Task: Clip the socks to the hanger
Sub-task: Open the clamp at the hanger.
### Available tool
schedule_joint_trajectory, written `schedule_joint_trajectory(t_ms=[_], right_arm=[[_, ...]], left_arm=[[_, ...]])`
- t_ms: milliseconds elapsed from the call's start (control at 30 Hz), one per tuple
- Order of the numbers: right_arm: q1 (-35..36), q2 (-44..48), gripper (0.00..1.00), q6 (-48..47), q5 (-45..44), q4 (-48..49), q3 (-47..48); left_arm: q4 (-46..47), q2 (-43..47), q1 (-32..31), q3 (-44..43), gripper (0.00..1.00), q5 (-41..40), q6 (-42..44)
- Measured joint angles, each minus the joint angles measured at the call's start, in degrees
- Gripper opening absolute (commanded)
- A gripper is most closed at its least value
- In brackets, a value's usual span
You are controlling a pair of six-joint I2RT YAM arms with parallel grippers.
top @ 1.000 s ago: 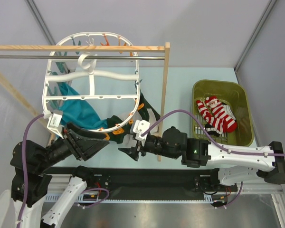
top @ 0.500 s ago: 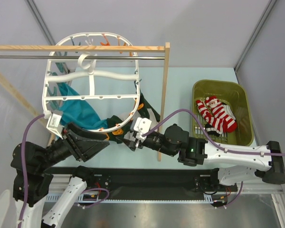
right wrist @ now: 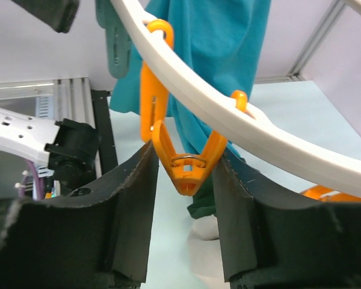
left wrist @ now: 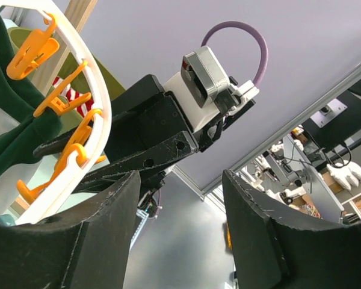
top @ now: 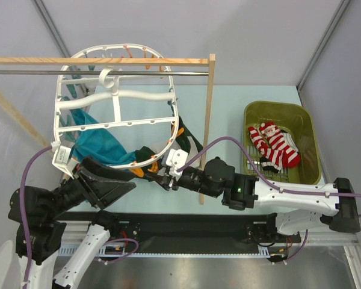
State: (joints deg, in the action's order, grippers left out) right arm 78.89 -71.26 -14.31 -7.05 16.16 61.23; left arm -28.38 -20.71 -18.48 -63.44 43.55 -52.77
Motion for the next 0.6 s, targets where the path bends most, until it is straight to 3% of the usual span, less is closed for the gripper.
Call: schedule_joint_trajectory(t_ms=[167,400,600], right_arm=[[-0.26,0.13,0.51,3.1,3.04,-2.23,0.09],[-1.11,2.91,0.46,7.34,3.17,-3.93,-0.52],[-2.99,4.28,0.21,11.06,4.37,-3.26,-0.72]], left_arm=[[0.28,0.0,0.0,0.09,0.66,0.66,-0.68],[2.25,0.13,-0.04,1.6,0.68,1.7,-1.92],[1.75,0.57,-0.04,1.51,0.7,1.64,-2.19]])
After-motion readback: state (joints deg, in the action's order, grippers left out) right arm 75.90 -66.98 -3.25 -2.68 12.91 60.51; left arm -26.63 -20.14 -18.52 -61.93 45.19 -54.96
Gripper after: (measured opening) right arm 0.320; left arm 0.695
